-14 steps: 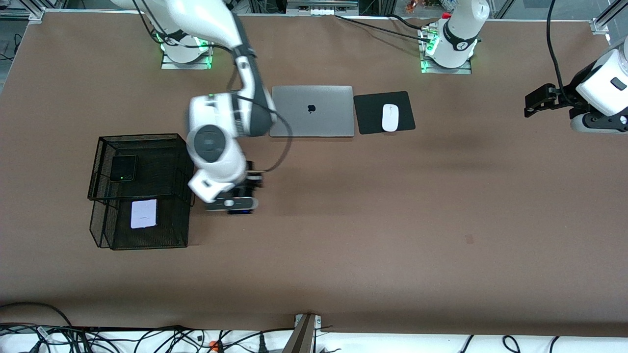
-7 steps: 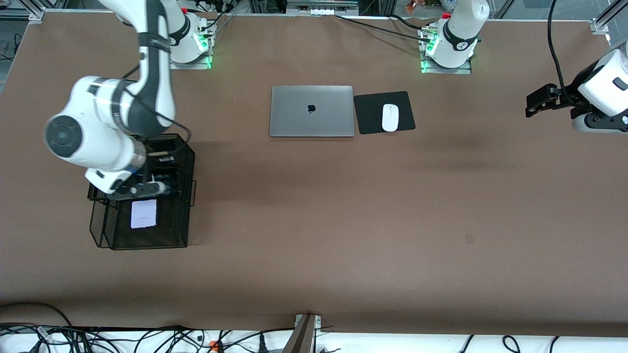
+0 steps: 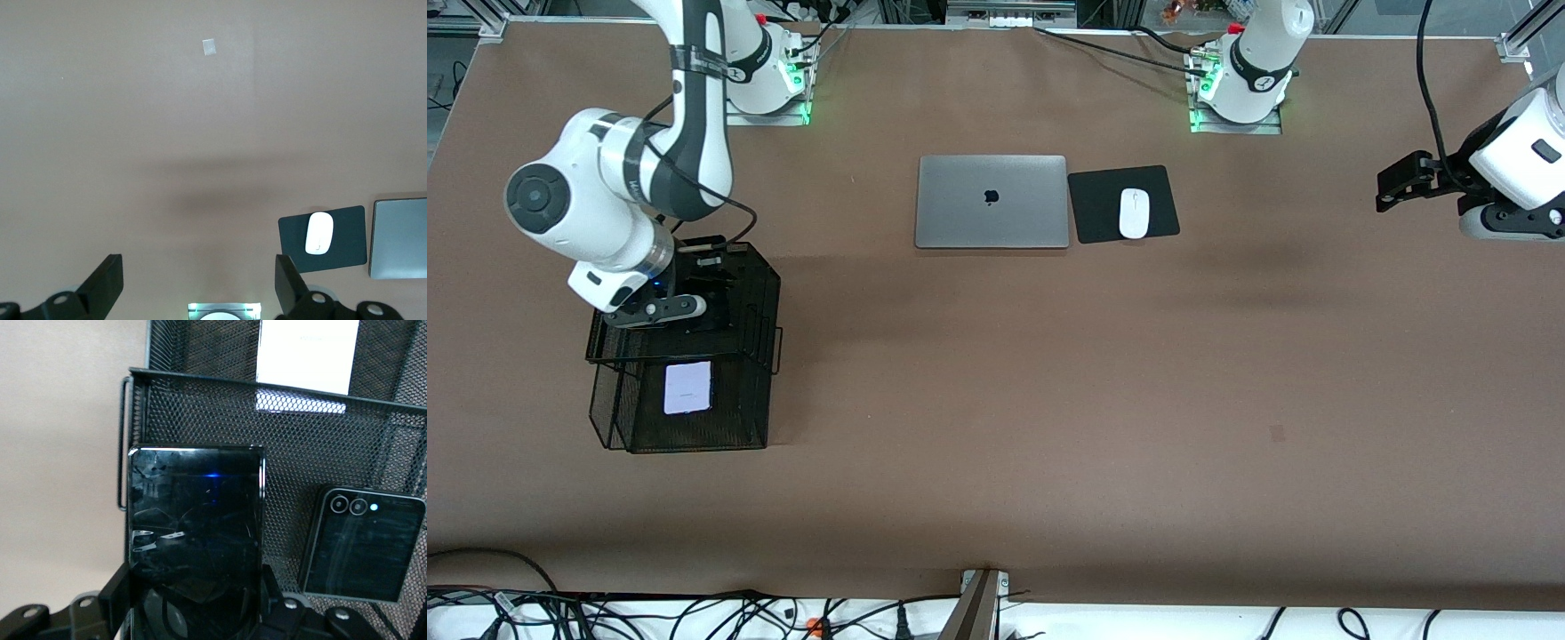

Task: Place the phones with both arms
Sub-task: 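Carry the tall black phone into the basket with the right gripper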

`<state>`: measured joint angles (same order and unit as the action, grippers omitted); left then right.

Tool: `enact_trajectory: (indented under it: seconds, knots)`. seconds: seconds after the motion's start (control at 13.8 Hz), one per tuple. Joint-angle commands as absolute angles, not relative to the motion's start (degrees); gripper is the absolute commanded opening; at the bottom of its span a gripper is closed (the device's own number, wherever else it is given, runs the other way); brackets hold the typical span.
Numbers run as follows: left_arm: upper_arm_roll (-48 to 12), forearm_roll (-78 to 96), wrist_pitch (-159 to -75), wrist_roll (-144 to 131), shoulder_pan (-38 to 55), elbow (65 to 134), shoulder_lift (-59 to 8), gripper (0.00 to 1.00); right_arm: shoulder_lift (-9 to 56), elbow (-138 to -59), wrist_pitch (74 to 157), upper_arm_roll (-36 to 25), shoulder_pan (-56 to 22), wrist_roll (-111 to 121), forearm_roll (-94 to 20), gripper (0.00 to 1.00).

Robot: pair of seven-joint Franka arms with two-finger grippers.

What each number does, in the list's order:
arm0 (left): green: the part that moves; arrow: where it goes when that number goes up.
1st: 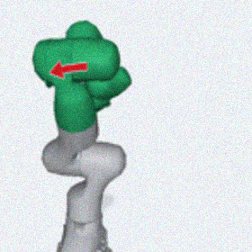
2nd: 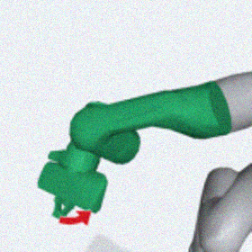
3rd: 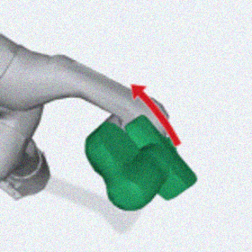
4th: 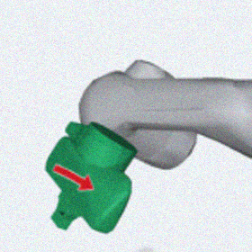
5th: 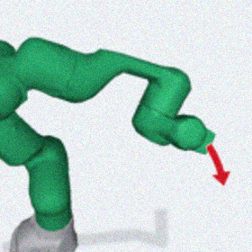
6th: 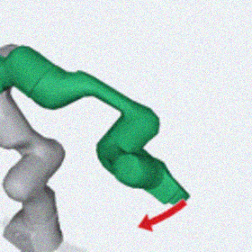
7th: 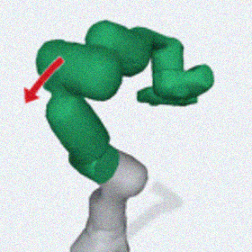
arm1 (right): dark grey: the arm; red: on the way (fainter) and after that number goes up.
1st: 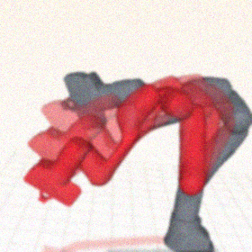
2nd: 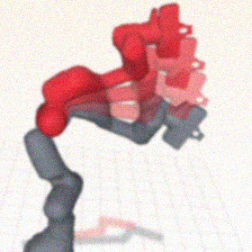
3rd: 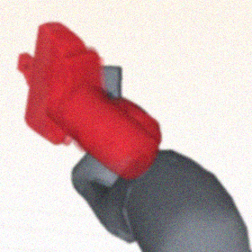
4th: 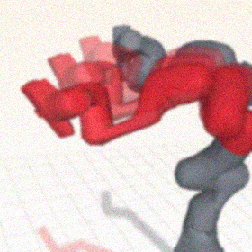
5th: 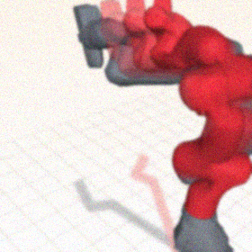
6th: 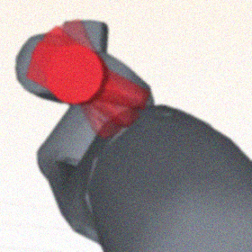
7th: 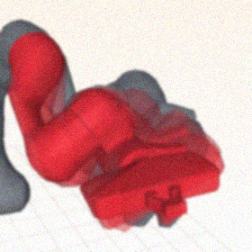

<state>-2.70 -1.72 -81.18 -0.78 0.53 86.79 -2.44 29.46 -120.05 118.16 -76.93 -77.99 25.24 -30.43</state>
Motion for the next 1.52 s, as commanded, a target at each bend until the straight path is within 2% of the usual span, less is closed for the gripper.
enact_trajectory:
  seconds: [0.0, 0.65, 0.8, 1.01, 1.09, 1.16, 1.23, 1.38, 1.45]
  knots:
    - [-2.9, -0.4, -80.2, -0.3, 0.4, 87.4, -1.1, 1.00, 27.9, -122.4, 122.2, -78.3, -79.3, 25.3, -30.5, 0.00]
    - [-2.9, -0.4, -80.1, -0.4, 0.4, 87.4, -1.1, 1.00, 29.4, -122.5, 122.2, -77.7, -76.8, 24.8, -35.0, 0.00]
    - [-2.9, -0.4, -80.0, -0.3, 0.4, 87.3, -1.1, 1.00, 29.8, -122.5, 121.8, -77.7, -76.7, 24.8, -35.1, 0.06]
    - [-2.9, -0.4, -79.8, -0.3, 0.4, 87.3, -1.1, 1.00, 30.1, -123.1, 122.1, -76.6, -76.3, 24.7, -35.2, 0.09]
    - [-2.8, -0.4, -79.6, -0.3, 0.4, 87.3, -1.1, 1.00, 30.1, -123.1, 122.4, -75.7, -75.8, 24.7, -35.2, 0.24]
    - [-2.8, -0.4, -79.5, -0.2, 0.4, 87.3, -1.1, 1.00, 30.2, -123.0, 122.6, -74.6, -74.9, 24.5, -35.3, 0.49]
    - [-2.8, -0.4, -79.5, -0.2, 0.3, 87.3, -1.1, 1.00, 30.6, -122.8, 122.6, -73.4, -74.1, 24.3, -36.2, 0.71]
    - [-2.8, -0.4, -79.5, -0.2, 0.3, 87.3, -1.1, 1.00, 31.1, -122.7, 122.6, -72.9, -73.8, 24.3, -37.9, 0.83]
    - [-2.8, -0.4, -79.5, -0.2, 0.3, 87.3, -1.1, 1.00, 31.0, -122.5, 122.6, -72.9, -73.8, 24.3, -37.9, 0.85]
